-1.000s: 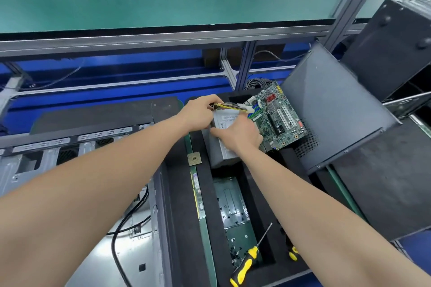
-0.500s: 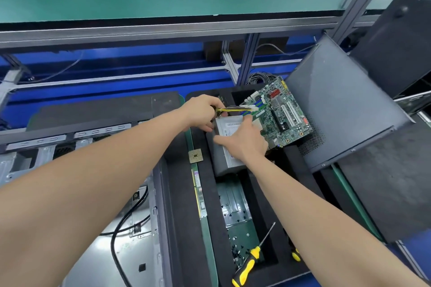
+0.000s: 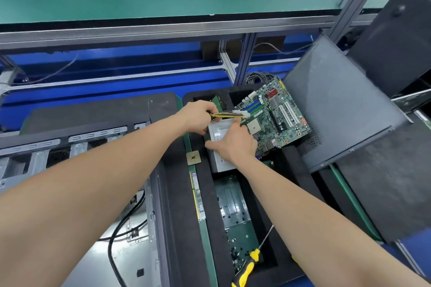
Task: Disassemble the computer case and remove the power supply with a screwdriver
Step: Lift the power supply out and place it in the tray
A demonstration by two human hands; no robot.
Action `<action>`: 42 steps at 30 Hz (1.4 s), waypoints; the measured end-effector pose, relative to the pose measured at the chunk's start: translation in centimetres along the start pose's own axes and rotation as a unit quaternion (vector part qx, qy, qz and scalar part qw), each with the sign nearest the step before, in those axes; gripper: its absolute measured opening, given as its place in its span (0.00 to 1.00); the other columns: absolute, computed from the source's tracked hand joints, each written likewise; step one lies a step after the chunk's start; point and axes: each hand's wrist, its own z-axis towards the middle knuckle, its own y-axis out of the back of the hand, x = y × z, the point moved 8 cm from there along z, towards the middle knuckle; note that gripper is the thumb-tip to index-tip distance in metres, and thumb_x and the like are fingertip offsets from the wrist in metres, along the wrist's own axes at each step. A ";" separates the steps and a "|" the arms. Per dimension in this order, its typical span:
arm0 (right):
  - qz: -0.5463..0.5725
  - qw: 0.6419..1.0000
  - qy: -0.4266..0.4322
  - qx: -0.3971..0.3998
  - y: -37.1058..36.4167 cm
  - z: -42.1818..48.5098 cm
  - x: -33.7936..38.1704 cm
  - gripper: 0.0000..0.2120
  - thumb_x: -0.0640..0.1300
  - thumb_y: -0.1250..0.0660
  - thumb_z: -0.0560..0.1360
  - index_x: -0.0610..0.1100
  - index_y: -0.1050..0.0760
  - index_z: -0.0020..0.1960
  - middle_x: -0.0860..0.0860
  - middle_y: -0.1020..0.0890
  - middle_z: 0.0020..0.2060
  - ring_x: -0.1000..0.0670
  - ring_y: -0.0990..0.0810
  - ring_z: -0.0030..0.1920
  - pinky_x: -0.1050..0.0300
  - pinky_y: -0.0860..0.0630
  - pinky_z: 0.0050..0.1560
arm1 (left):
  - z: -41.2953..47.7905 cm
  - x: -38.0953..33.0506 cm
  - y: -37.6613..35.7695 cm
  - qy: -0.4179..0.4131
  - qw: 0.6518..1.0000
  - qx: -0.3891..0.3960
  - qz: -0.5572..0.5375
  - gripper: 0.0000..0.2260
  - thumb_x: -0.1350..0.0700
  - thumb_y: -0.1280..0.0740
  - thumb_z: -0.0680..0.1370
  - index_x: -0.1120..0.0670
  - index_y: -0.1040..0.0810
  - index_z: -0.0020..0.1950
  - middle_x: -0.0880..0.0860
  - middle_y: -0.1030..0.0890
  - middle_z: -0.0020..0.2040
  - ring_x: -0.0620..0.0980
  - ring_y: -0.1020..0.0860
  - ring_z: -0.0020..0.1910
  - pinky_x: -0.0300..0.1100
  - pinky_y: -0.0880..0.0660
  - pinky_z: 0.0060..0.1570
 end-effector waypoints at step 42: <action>0.165 0.984 0.005 0.069 -0.7 -0.1 -0.9 0.44 0.63 0.25 0.73 0.41 0.37 0.78 0.41 0.29 0.67 0.38 0.25 0.65 0.41 0.22 0.62 | 2.1 1.6 -4.2 0.023 1.000 0.008 0.000 0.26 0.68 0.47 0.80 0.53 0.37 0.78 0.60 0.29 0.71 0.55 0.25 0.54 0.45 0.30 0.44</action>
